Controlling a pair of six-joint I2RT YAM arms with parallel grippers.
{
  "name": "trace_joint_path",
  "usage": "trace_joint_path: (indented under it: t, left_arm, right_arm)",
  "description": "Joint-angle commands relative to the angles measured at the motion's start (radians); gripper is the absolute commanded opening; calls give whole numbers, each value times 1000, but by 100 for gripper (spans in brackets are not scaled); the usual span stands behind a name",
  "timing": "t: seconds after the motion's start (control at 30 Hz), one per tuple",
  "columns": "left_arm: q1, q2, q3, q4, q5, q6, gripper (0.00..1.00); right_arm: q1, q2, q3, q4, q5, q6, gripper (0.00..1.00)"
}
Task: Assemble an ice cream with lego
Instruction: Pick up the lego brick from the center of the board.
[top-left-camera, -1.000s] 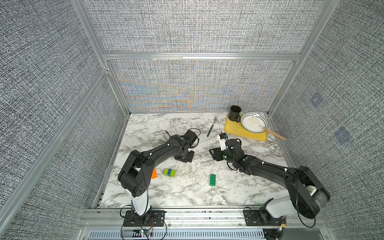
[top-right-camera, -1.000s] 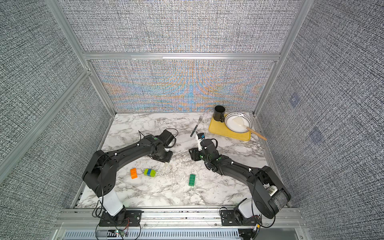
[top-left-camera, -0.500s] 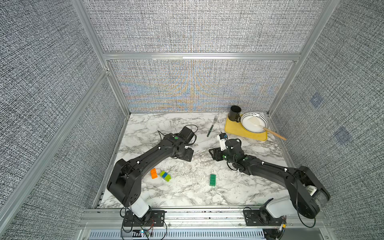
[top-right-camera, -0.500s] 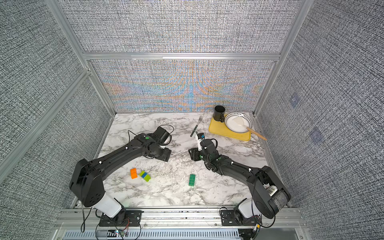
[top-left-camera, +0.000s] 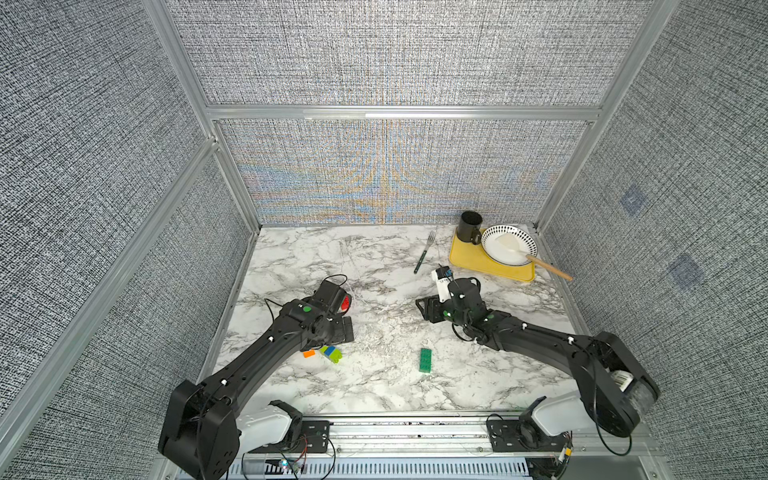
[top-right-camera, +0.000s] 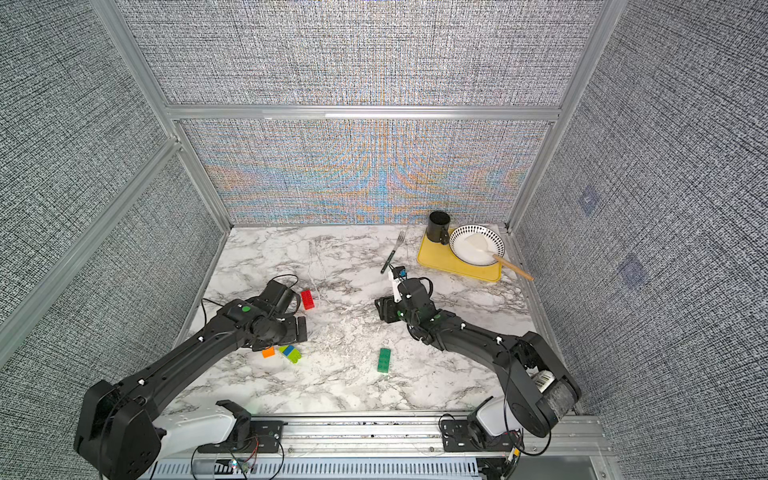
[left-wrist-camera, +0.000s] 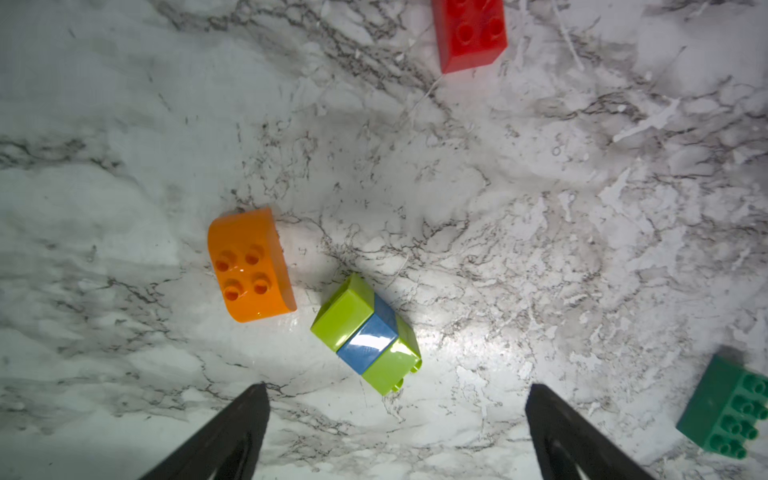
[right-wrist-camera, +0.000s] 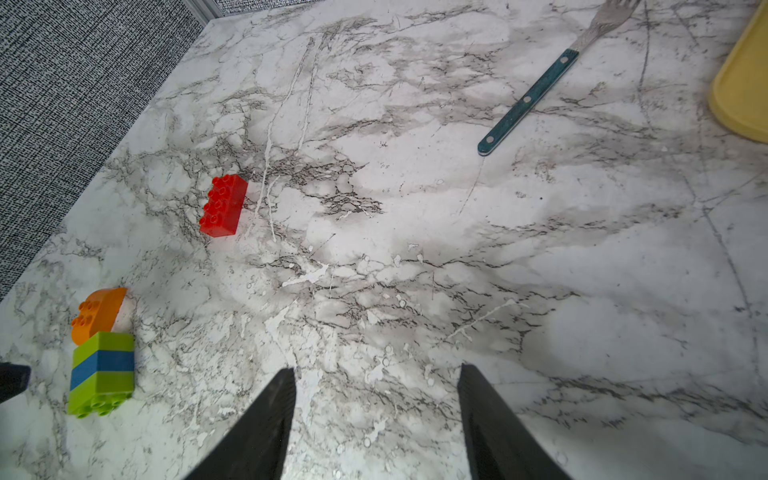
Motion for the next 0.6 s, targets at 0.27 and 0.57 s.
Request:
trace_joint_path:
  t: [0.27,0.57]
  left_arm:
    - [46,196,15,62,113,115,97]
    - [49,243,29,48,103,130,92]
  right_arm:
    - [13,-3,14,-12,33,-22,64]
    - [20,-12,16,-17,39,-27,64]
